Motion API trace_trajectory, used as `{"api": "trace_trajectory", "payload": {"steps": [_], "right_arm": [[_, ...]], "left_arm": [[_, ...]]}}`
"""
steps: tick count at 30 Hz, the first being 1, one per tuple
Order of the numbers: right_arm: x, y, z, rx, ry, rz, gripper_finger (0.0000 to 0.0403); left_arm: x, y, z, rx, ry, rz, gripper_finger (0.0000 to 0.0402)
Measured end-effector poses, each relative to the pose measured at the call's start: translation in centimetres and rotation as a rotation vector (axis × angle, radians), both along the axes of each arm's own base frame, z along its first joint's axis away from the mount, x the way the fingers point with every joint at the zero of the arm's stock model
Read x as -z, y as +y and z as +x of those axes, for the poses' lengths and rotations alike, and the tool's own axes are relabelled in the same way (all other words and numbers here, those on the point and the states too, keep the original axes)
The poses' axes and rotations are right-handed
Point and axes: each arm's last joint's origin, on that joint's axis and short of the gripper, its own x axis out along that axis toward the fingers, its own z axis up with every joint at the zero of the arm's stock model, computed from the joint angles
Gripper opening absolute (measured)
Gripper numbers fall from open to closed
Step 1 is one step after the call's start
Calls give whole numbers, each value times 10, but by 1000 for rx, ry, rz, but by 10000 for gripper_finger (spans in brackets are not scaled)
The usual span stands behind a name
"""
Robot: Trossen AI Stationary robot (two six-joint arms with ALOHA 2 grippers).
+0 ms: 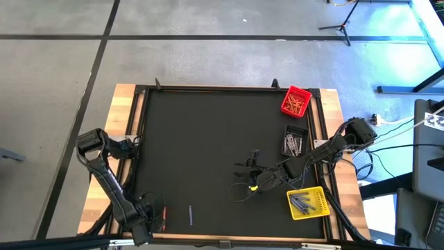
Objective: Sort crayons
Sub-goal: Put the blue crayon into the yellow bin
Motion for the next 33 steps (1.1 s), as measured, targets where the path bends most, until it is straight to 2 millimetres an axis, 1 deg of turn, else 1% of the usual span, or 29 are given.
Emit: {"api": "trace_trajectory", "payload": {"steps": [3,5,7,9,12,15,18,21,26,29,33], "right_arm": [[-1,0,0,3,-8,10,170],[-1,1,1,8,-22,31,171],[-2,2,1,-17,-21,58,178],[-3,3,2,-39,-32,89,192],[-8,4,6,-71,-75,149,224],[-12,3,10,-132,-112,228,256],[-13,3,16,-214,-149,303,274],[-9,7,22,-279,-195,354,275],[-8,12,31,-313,-340,397,256],[-5,13,34,-320,-401,416,241],[-3,17,43,-322,-420,422,225]], "left_arm": [[-9,-1,3,19,-84,12,6],[-22,-3,7,39,-194,22,6],[-32,-4,12,94,-330,66,6],[-40,-6,18,171,-471,144,6],[-49,-11,26,306,-673,259,7],[-53,-10,34,407,-799,407,7],[-58,-6,45,462,-907,597,7],[-63,-1,56,533,-946,793,7],[-71,12,80,580,-926,1052,7],[-74,23,97,588,-888,1125,7],[-78,36,116,600,-839,1189,7]]}}
